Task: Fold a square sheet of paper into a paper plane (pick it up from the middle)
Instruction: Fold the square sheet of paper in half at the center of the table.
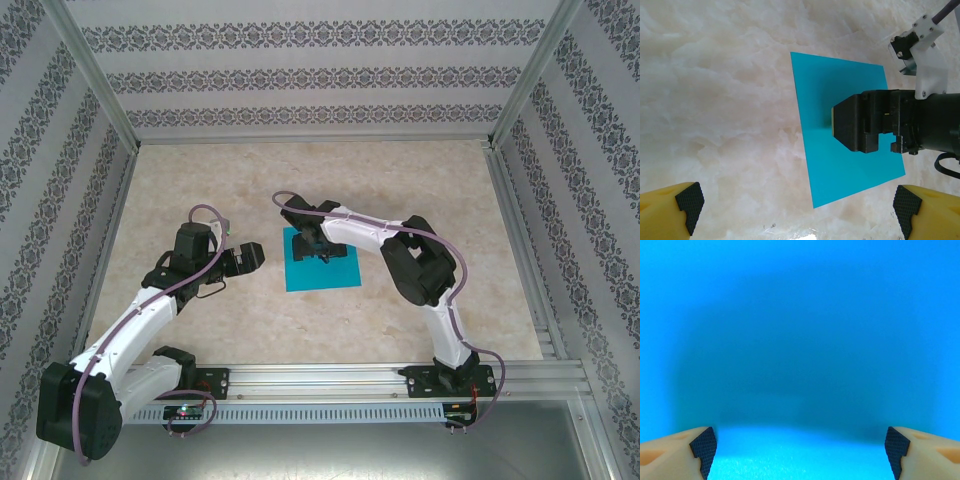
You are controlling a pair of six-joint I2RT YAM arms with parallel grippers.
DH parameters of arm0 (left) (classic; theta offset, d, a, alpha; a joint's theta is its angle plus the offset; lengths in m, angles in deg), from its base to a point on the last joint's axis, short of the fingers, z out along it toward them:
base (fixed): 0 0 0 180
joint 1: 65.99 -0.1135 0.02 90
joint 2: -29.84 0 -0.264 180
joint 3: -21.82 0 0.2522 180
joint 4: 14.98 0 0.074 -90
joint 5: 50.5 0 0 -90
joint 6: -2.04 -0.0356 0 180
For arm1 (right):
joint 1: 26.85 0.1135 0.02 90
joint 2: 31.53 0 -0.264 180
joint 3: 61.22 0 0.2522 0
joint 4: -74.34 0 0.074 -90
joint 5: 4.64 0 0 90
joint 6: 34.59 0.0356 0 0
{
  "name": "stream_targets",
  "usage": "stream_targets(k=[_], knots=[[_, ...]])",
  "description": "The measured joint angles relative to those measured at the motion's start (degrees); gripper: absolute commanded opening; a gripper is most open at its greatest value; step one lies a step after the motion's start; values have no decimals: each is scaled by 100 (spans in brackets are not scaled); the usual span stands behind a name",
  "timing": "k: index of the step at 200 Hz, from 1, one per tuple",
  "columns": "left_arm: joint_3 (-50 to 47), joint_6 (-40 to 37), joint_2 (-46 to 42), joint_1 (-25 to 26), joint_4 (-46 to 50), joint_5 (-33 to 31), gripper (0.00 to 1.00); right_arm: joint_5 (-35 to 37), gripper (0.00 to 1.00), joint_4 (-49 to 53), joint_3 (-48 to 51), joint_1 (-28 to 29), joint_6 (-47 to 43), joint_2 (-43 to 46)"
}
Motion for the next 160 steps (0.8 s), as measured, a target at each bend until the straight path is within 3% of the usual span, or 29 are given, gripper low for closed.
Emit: stream_targets(k=[160], knots=[[0,0,48,0,9,4,100,-96,84,-551,380,-52,24,140]])
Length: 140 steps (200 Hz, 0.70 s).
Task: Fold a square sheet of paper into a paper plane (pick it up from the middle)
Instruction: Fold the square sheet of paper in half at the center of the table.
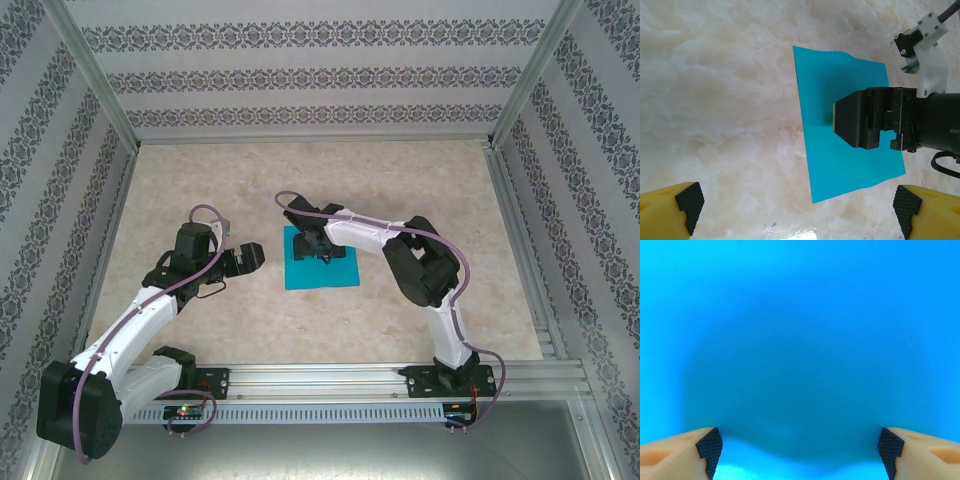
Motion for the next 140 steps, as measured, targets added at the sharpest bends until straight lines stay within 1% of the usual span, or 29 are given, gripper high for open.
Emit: stream_targets(k=[76,103,140], knots=[[0,4,107,0,0,20,100,-59,80,-367,348,-39,0,214],[0,42,131,0,-2,20,100,-61,78,-365,352,-59,-2,223],[0,85,155,0,0,37,100,-35,79,-120,151,-61,-46,109]])
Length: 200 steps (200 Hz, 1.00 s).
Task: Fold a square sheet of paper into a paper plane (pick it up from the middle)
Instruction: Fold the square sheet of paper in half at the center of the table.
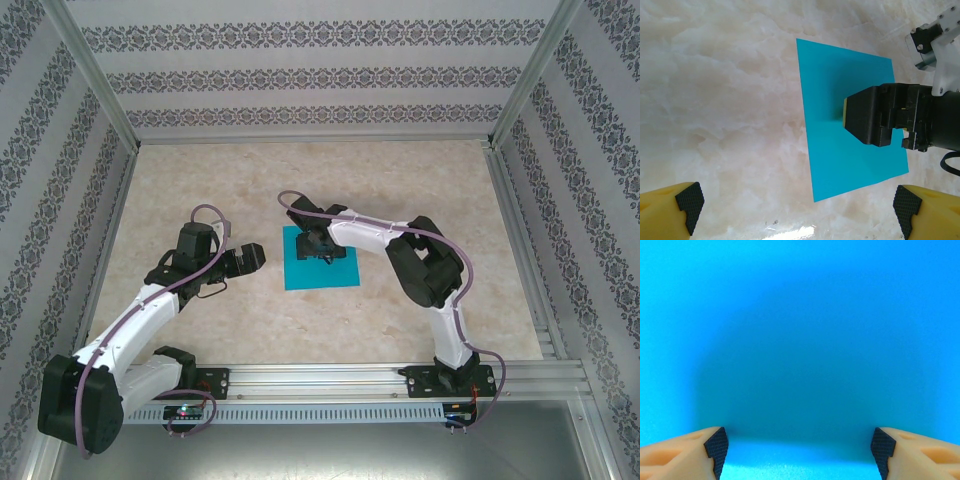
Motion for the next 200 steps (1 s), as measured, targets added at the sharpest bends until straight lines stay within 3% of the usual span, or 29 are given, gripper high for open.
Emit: stream_targets(k=[115,200], knots=[[0,0,35,0,4,4,100,70,69,68,-120,2,48,-103],[0,0,81,0,4,24,100,131,46,-168,46,0,39,9]])
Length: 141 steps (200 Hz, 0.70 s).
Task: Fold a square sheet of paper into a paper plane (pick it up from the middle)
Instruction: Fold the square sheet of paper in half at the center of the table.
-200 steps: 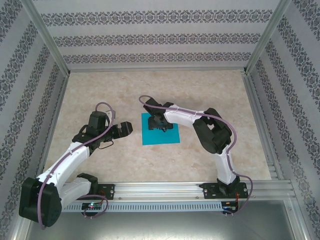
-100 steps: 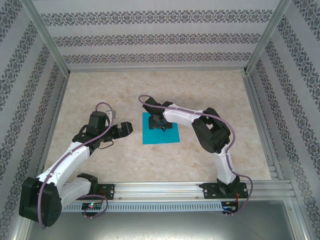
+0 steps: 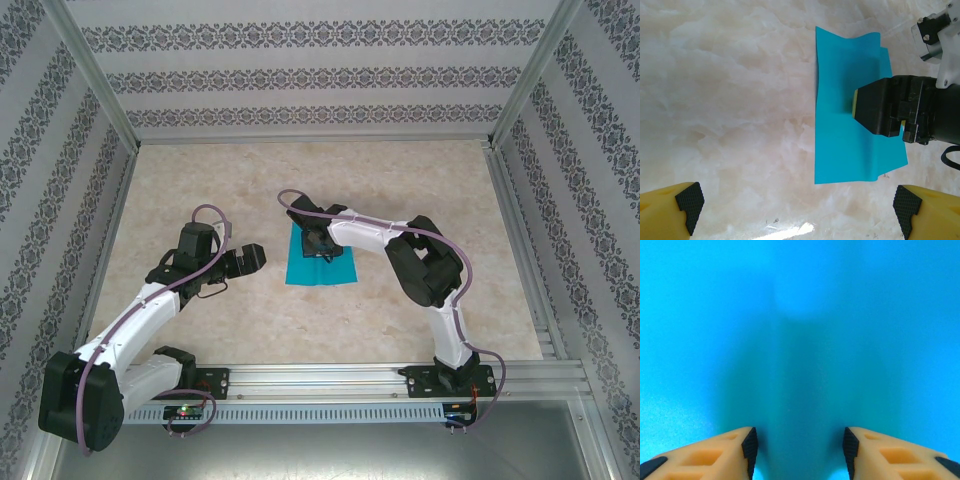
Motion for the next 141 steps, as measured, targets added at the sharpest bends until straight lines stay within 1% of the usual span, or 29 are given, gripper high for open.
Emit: stream_targets(k=[25,47,70,117,141], knots=[[0,0,0,0,-2,0,100,-2,36,-2,31,11,9,33],[0,0,0,0,0,0,100,-17,33,0,66,39,2,72],[0,0,-2,0,0,0,100,-37,22,-2,101,74,0,114],[44,-2,-101,0,203,-2,100,-184,18,-44,151,90,2,380],[190,-4,-225,0,378,-9,100,-367,16,-114,151,142,0,632]])
